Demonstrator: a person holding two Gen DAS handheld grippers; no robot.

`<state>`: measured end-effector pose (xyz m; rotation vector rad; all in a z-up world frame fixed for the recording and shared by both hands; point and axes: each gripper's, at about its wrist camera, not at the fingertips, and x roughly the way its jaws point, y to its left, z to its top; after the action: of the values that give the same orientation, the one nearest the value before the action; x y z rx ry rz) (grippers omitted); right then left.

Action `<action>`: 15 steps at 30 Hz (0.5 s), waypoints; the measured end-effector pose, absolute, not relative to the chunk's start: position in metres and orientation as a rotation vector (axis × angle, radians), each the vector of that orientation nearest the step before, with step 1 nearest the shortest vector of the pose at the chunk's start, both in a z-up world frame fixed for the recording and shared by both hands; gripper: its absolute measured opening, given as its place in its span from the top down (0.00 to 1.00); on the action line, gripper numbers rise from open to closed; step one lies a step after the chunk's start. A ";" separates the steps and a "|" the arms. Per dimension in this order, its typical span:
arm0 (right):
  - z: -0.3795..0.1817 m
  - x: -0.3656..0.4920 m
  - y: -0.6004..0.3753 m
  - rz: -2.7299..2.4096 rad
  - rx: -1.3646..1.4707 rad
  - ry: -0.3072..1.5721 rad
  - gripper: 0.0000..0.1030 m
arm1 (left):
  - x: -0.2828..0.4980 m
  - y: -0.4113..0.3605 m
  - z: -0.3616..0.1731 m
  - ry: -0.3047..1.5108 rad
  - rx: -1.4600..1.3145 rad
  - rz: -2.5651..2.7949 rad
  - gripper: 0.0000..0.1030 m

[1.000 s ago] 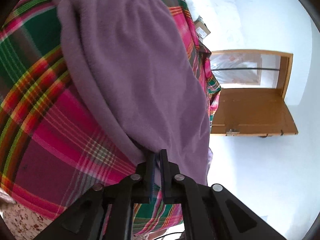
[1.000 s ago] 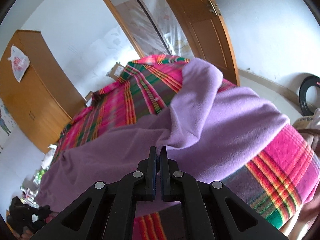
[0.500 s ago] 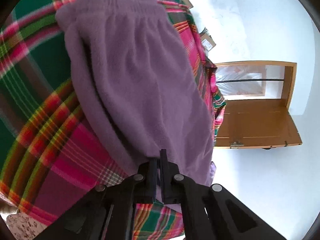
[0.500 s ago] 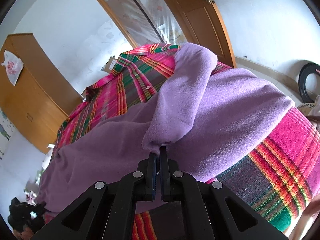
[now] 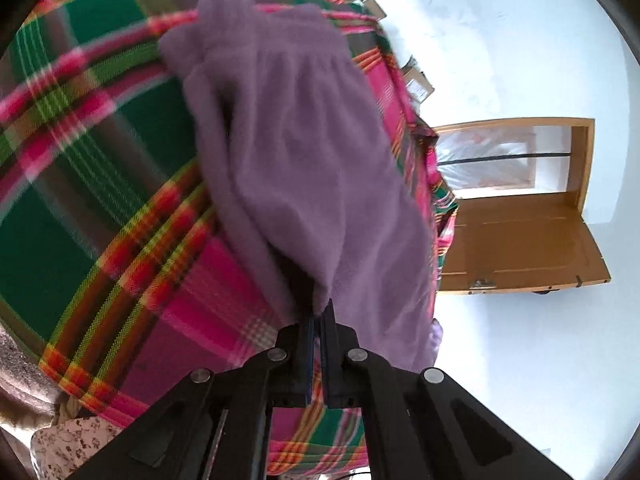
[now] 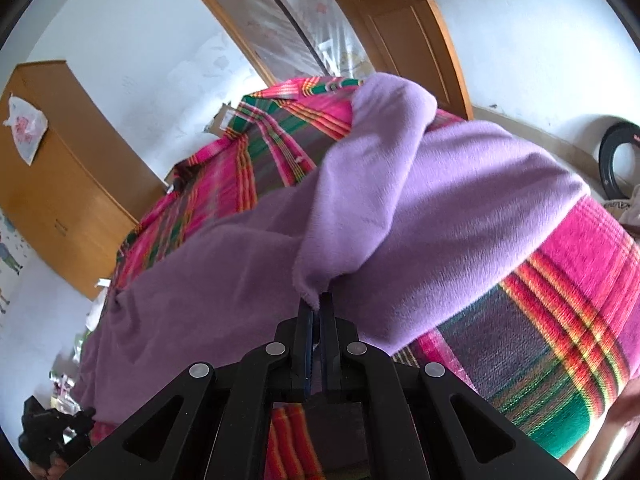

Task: Fold clothes

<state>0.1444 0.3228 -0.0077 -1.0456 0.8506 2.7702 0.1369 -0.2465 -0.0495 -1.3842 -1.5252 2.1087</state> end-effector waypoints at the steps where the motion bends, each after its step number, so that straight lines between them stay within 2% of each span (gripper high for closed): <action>1: -0.010 0.144 0.323 2.768 -1.051 0.847 0.97 | 0.137 -0.248 -0.051 -1.530 -1.390 2.106 0.98; 8: -0.008 0.149 0.319 2.789 -1.043 0.756 0.97 | 0.140 -0.249 -0.049 -1.538 -1.404 2.122 0.97; 15: -0.003 0.153 0.316 2.815 -1.040 0.638 0.88 | 0.145 -0.245 -0.023 -1.423 -1.308 2.239 0.93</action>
<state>0.1528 0.3164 -0.0034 -1.0399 0.6379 2.8146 0.1452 -0.2453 -0.0232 -1.3078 -1.4229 2.2389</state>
